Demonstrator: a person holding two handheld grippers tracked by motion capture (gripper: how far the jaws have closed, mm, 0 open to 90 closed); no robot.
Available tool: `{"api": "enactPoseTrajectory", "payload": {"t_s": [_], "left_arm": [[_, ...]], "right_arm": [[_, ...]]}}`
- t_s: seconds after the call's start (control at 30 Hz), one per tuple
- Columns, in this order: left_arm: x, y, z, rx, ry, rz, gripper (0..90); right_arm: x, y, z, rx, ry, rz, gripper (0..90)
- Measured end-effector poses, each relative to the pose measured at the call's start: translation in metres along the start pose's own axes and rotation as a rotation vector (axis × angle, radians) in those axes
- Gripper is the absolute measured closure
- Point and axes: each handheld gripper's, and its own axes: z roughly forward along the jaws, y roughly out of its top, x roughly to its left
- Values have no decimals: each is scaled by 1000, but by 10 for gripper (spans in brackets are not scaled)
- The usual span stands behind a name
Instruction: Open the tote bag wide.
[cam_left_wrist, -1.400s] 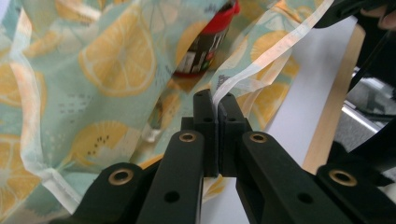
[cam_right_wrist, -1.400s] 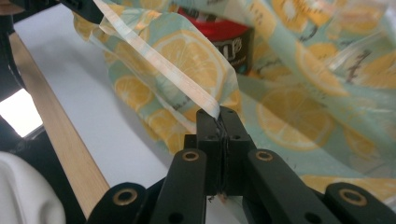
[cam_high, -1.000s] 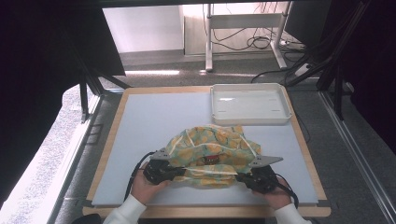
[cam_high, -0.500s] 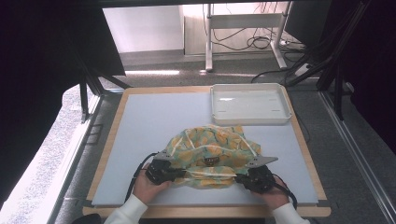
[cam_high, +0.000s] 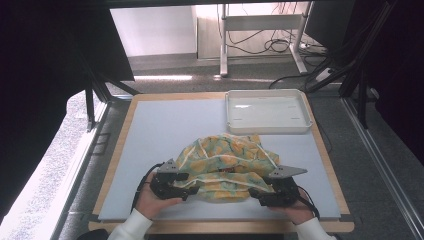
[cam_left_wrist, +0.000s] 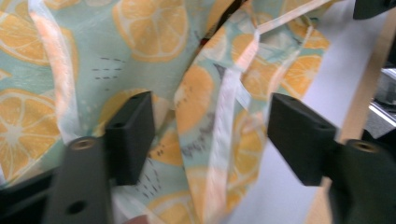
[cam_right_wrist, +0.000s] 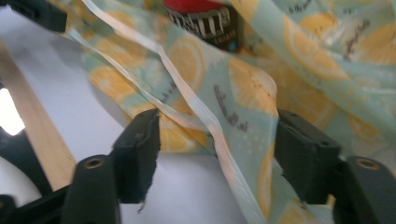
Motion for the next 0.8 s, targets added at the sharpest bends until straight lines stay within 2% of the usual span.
{"api": "enactPoseTrajectory", "payload": {"t_s": [0.13,0.27,0.37,0.4,0.6,0.8], "left_arm": [[-1,2,-7,-38,-5,-1,253],[0,8,-14,-77,14,-9,265],[0,11,-15,-85,15,-6,291],[0,12,-15,-86,17,-3,307],[0,20,-13,-93,30,4,405],[4,29,-11,-107,37,-1,471]], "right_arm": [[3,6,-10,-51,6,-9,284],[2,14,-21,-98,-17,-14,286],[1,18,-27,-129,-42,-27,376],[0,21,-29,-137,-36,-34,410],[-1,34,-26,-130,-13,-45,534],[-2,46,-17,-118,-17,-45,583]]}}
